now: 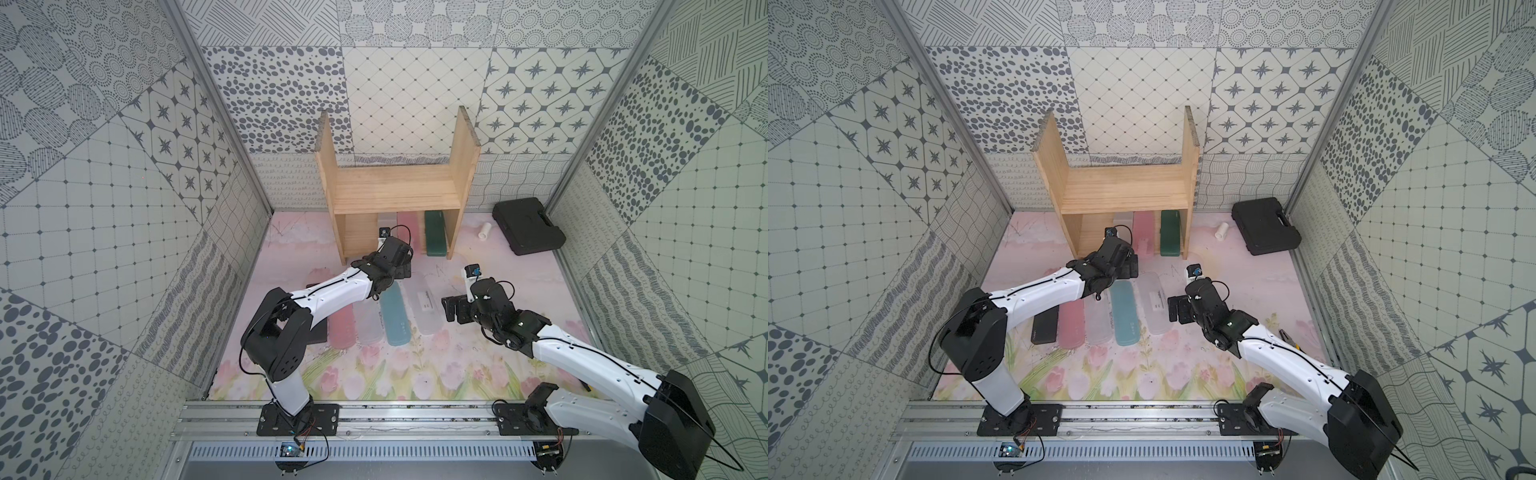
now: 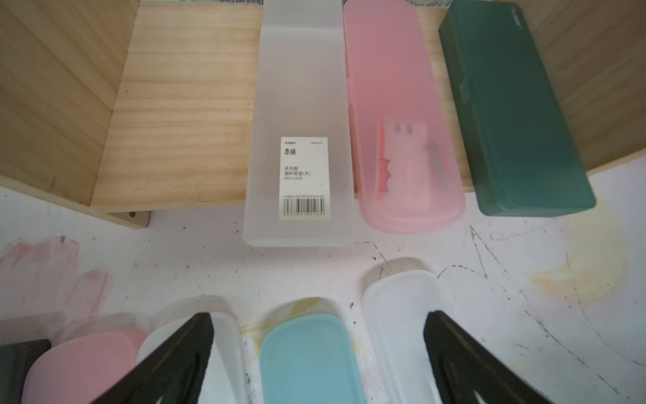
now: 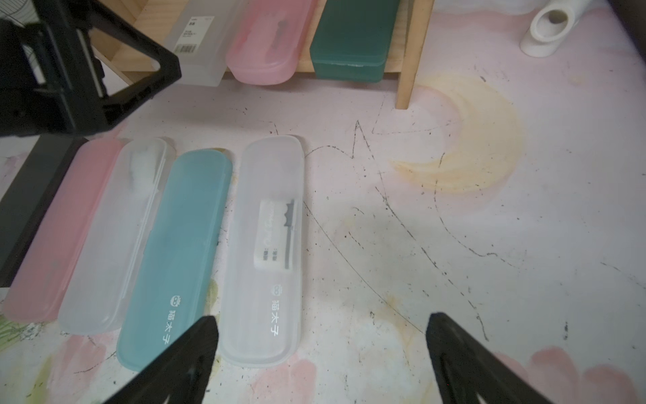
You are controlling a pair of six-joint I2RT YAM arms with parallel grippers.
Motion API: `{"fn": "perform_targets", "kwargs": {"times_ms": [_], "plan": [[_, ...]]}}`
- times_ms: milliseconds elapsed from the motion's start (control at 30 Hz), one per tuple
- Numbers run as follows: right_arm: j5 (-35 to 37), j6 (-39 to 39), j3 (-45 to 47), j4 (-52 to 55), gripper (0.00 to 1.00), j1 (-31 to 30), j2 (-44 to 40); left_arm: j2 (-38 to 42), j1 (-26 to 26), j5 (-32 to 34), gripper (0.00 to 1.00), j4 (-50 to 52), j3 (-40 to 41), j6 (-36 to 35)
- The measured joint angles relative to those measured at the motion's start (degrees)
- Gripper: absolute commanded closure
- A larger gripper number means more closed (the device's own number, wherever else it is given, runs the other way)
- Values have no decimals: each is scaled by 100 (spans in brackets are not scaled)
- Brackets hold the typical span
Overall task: Remove the pencil cases from the shelf
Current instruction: Pick up the pencil case from the shelf.
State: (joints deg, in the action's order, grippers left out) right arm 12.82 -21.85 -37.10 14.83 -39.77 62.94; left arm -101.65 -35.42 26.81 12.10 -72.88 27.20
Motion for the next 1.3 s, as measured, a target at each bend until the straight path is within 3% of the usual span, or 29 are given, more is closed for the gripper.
{"fn": "perform_targets", "kwargs": {"times_ms": [333, 800, 1300], "plan": [[-33, 90, 37, -4, 2, 87, 4, -870, 328, 44, 1, 157, -868, -402], [-66, 129, 37, -42, 2, 129, 63, -1390, 664, -173, 6, 234, -1233, -667], [-85, 131, 37, -76, 2, 166, 92, -1585, 741, -278, 26, 245, -1436, -901]]}}
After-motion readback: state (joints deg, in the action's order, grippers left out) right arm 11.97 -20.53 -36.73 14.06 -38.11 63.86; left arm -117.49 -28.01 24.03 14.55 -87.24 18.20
